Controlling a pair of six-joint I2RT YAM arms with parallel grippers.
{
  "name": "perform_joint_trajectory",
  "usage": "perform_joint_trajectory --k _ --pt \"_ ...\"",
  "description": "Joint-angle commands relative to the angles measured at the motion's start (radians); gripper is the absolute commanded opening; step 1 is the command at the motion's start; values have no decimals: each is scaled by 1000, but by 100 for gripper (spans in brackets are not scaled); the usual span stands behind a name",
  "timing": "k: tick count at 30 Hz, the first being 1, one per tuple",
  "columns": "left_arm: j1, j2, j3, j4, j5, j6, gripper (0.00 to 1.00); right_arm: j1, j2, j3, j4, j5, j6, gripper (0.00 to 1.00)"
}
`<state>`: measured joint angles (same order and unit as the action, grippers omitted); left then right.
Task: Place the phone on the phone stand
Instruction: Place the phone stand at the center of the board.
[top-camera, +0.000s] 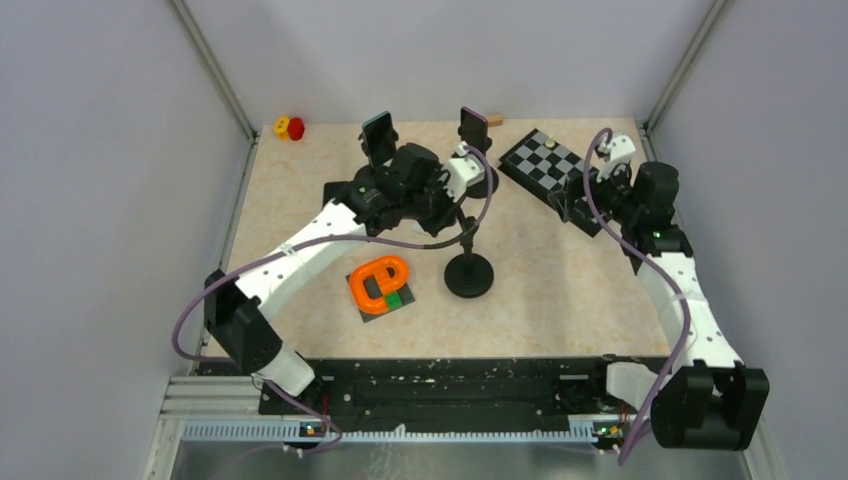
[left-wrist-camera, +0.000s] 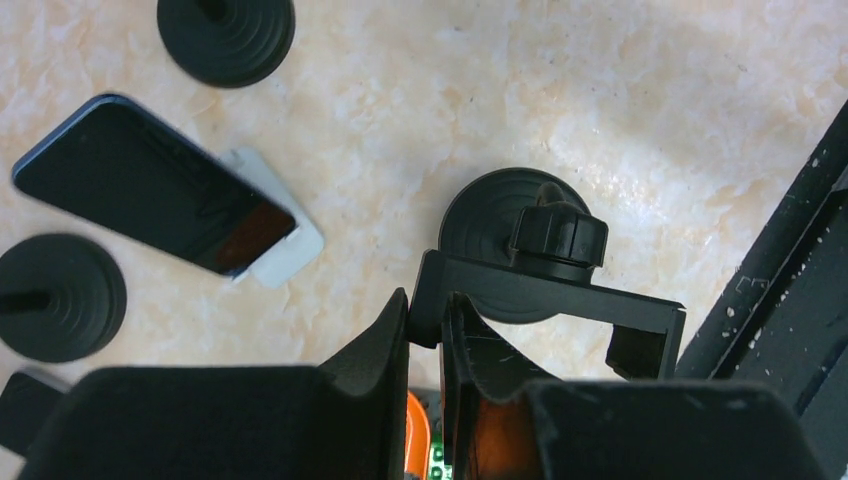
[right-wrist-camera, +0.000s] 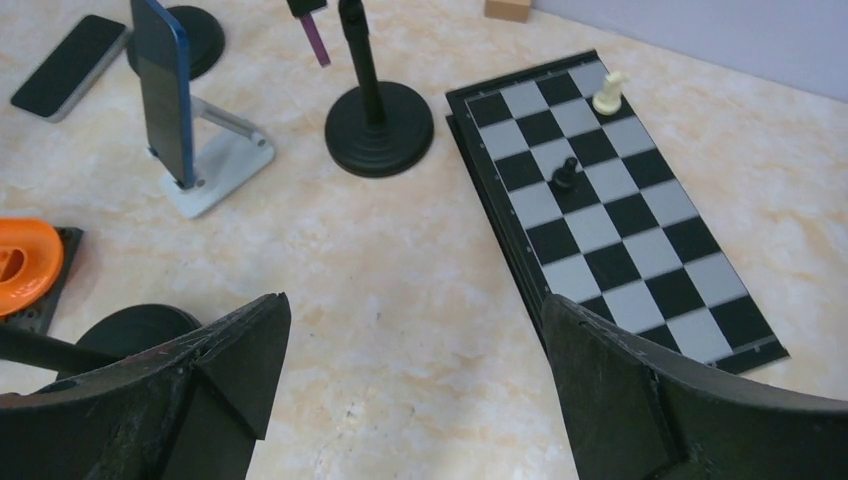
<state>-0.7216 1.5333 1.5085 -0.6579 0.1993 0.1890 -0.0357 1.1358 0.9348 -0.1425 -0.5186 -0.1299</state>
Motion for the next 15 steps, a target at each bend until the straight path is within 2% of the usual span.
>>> perform_joint_trajectory --k 1,6,12,15 --pt "-45 36 72 168 -30 -24 0 0 -100 -81 13 124 26 99" --pt "-86 89 57 202 -68 -39 0 -3 -121 -113 38 134 43 99" --pt "-133 99 -18 265 -151 -52 0 -4 -79 -100 13 75 43 99" --pt "-148 109 -24 258 -155 -66 11 -3 -84 -110 26 59 43 99"
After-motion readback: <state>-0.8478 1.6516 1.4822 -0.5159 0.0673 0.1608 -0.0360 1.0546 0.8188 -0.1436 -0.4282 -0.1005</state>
